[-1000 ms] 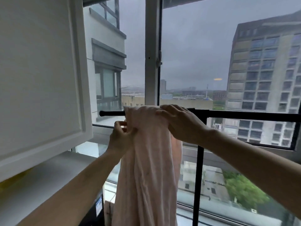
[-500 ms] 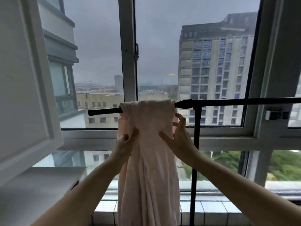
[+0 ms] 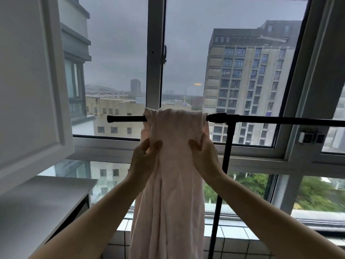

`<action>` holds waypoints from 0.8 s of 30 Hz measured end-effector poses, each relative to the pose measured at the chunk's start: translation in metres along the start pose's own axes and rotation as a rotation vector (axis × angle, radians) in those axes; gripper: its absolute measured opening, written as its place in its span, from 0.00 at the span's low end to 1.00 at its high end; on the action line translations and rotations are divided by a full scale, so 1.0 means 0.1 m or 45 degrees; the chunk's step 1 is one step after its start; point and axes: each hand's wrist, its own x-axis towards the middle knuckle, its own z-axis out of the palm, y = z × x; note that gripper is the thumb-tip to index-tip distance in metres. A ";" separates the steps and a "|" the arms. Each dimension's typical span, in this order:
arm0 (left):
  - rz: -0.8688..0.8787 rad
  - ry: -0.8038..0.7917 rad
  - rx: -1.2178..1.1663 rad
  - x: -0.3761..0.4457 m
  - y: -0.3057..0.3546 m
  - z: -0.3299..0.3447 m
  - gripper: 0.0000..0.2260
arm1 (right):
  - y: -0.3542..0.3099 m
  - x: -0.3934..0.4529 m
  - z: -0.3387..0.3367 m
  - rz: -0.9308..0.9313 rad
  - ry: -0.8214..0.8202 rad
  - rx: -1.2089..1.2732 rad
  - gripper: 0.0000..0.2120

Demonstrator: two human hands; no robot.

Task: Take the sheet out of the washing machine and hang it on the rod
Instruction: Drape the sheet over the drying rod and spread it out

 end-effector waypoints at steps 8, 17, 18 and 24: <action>0.565 0.348 0.171 0.38 0.77 0.19 0.13 | -0.70 0.64 -0.41 -0.286 0.246 -0.114 0.05; 0.495 0.122 0.428 0.52 0.40 0.23 0.02 | -0.14 0.72 -0.49 -0.329 0.184 -0.437 0.07; 0.514 0.129 0.399 0.48 0.36 0.22 0.01 | -0.10 0.67 -0.48 -0.365 0.187 -0.420 0.07; 0.413 0.135 0.258 0.34 0.21 0.18 0.10 | -0.07 0.37 -0.32 -0.279 0.165 -0.190 0.17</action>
